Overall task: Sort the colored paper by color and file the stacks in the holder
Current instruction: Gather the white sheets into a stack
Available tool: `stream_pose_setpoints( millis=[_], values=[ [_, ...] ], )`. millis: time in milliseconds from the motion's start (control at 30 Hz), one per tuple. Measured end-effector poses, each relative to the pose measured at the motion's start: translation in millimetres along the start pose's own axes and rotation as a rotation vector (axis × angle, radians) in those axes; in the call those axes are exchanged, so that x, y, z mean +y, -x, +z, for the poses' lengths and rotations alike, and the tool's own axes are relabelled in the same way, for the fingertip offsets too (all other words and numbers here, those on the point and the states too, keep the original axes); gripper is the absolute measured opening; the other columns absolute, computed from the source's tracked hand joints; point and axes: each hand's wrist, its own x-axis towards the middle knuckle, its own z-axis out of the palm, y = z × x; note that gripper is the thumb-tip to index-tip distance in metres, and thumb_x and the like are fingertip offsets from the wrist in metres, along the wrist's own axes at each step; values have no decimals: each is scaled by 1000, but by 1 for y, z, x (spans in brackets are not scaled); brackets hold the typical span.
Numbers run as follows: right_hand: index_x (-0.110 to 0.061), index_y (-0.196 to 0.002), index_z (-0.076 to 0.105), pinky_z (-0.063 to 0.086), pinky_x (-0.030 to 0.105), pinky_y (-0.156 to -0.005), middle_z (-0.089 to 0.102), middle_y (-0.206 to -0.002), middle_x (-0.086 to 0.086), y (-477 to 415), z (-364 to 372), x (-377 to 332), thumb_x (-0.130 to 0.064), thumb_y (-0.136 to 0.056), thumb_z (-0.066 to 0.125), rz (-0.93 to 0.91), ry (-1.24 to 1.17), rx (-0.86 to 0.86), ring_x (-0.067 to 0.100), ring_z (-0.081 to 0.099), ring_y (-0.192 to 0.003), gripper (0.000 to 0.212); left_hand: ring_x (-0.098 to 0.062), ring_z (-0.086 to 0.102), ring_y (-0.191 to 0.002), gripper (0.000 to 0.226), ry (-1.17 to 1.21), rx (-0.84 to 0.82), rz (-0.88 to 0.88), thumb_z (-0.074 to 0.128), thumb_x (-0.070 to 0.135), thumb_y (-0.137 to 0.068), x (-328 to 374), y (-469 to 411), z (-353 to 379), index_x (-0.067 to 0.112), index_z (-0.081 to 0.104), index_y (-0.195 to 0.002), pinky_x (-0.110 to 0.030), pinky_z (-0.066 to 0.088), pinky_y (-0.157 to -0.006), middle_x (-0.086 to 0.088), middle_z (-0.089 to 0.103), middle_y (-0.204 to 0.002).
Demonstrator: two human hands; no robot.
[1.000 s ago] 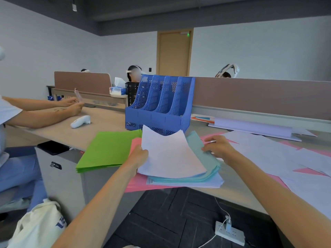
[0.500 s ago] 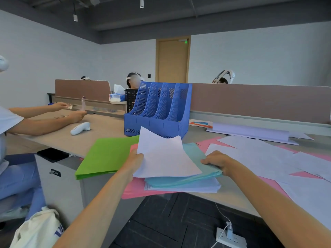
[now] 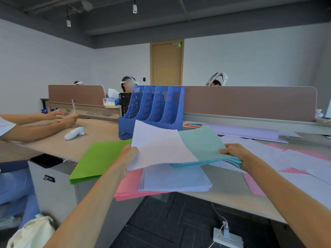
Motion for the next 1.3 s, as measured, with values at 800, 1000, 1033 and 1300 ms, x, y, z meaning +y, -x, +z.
stream_pose_setpoints(
  millis=[800, 1000, 1033, 1300],
  values=[
    [0, -92, 59, 56, 24, -54, 63, -88, 13, 28, -84, 2, 6, -91, 53, -36, -196, 277, 22, 61, -70, 8, -30, 54, -110, 40, -440, -71, -61, 36, 6, -93, -17, 7, 40, 1, 49, -131, -30, 42, -79, -16, 55, -126],
    [0, -92, 60, 56, 23, -53, 64, -91, 14, 30, -78, 3, 7, -91, 51, -49, -214, 229, 22, 61, -72, 12, -23, 63, -83, 35, -695, 29, 52, 43, 28, -74, -16, -14, 39, 10, 66, -93, -33, 57, -73, -9, 68, -99],
    [1, -96, 61, 56, 24, -55, 64, -92, 14, 30, -76, 3, 7, -91, 51, -50, -209, 219, 23, 62, -73, 12, -22, 59, -82, 32, -744, 26, 62, 45, 25, -79, -9, -4, 42, 6, 65, -95, -26, 52, -67, -8, 66, -97],
    [2, -103, 63, 52, 32, -70, 65, -89, 14, 26, -43, 4, 8, -90, 50, -71, -167, 107, 23, 60, -74, 18, -33, 51, -117, 56, -756, -90, -71, 43, 17, -94, -20, -14, 48, -4, 27, -144, -30, 46, -88, -18, 48, -135]
  ],
)
